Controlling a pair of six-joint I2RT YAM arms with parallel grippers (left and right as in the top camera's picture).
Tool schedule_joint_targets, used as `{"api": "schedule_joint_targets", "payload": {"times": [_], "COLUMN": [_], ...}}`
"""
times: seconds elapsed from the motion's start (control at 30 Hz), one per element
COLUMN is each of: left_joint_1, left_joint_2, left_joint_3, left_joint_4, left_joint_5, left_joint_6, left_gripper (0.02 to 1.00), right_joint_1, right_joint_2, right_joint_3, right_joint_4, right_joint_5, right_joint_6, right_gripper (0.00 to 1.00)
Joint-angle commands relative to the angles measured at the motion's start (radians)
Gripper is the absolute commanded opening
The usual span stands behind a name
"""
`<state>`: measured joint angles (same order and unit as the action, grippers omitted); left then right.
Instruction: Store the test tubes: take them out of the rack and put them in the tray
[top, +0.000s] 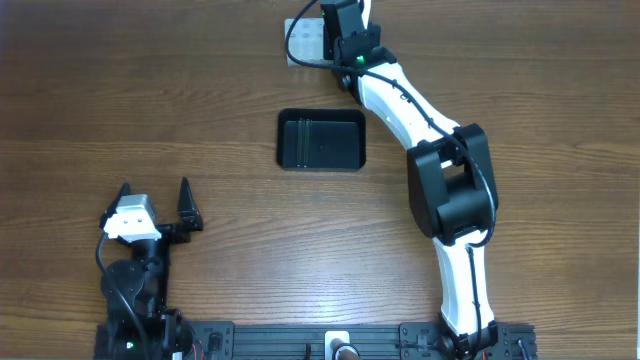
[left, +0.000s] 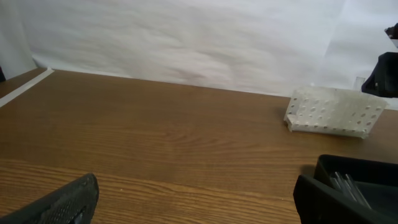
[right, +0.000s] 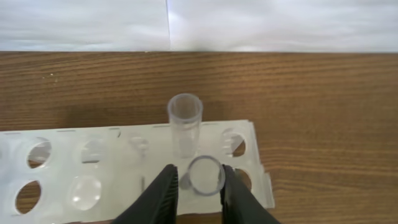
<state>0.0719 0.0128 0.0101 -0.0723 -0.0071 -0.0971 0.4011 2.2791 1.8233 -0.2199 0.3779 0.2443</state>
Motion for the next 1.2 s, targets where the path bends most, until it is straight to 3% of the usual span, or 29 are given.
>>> {"api": "schedule_joint_targets", "payload": {"times": [0.03, 0.63, 1.2], "left_joint_1": [0.004, 0.004, 0.004], "left_joint_2": [-0.008, -0.008, -0.008], "left_joint_3": [-0.004, -0.004, -0.004], "left_joint_4": [-0.003, -0.003, -0.003], "left_joint_5": [0.010, 0.010, 0.010], "left_joint_6": [0.011, 0.011, 0.011], "left_gripper": [0.998, 0.998, 0.998], "right_joint_1": [0.013, 0.027, 0.039], "right_joint_2": [0.024, 0.014, -0.173], "right_joint_3": [0.023, 0.028, 0.029], "right_joint_4": [0.000, -0.003, -0.006], "right_joint_5": [0.016, 0.016, 0.026], "right_joint_6": [0.002, -0.016, -0.018], "right_gripper": [0.180, 0.123, 0.086]}}
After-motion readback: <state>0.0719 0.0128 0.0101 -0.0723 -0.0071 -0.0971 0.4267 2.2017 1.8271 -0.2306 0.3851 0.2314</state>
